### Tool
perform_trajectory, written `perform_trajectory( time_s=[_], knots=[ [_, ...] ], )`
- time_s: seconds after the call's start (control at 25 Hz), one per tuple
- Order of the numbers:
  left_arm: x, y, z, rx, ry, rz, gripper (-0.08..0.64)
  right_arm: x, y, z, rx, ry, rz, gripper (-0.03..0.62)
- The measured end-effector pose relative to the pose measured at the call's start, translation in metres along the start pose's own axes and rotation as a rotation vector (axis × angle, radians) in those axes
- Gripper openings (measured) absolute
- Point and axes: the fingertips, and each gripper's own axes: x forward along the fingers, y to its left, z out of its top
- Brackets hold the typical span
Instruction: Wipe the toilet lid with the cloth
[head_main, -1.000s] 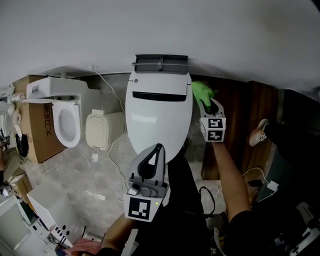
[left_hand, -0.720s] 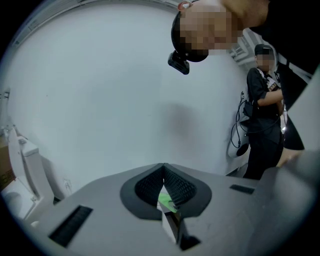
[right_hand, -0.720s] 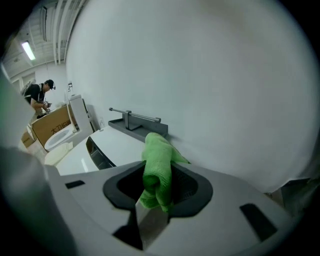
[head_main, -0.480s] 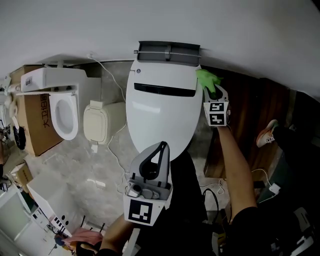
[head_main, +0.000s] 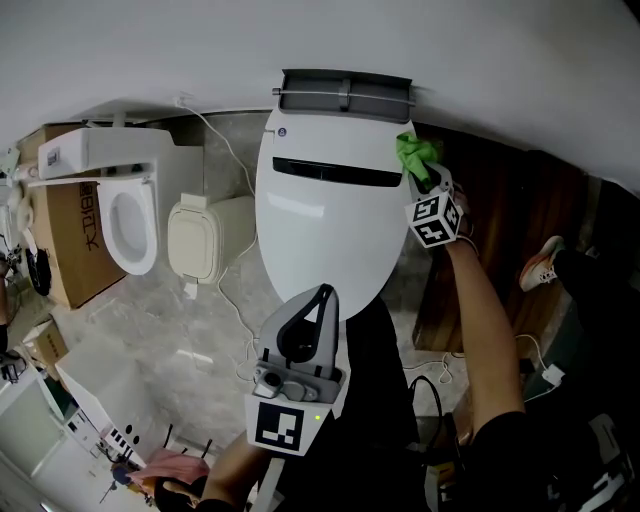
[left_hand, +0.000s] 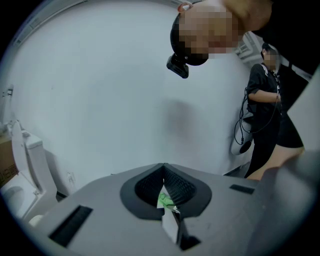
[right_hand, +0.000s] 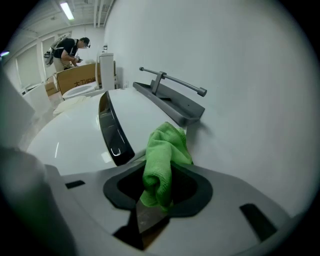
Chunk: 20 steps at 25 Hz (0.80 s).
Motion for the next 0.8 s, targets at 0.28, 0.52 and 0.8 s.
perform_trajectory(
  time_s=[0.28,0.52,0.8],
  knots=[
    [-0.007,0.009,-0.002,-0.019,-0.008,0.008,0.009,-0.003,0.016,-0.007,-0.191,0.029,0.03,0.129],
    [-0.017,0.015,-0.009,-0.027,-0.007,-0.001,0.009,-0.01,0.038,-0.022,-0.268,0.047,0.011,0.127],
    [-0.034,0.024,-0.014,-0.03,-0.003,-0.023,0.009,-0.02,0.073,-0.038,-0.331,0.087,-0.001,0.127]
  ],
)
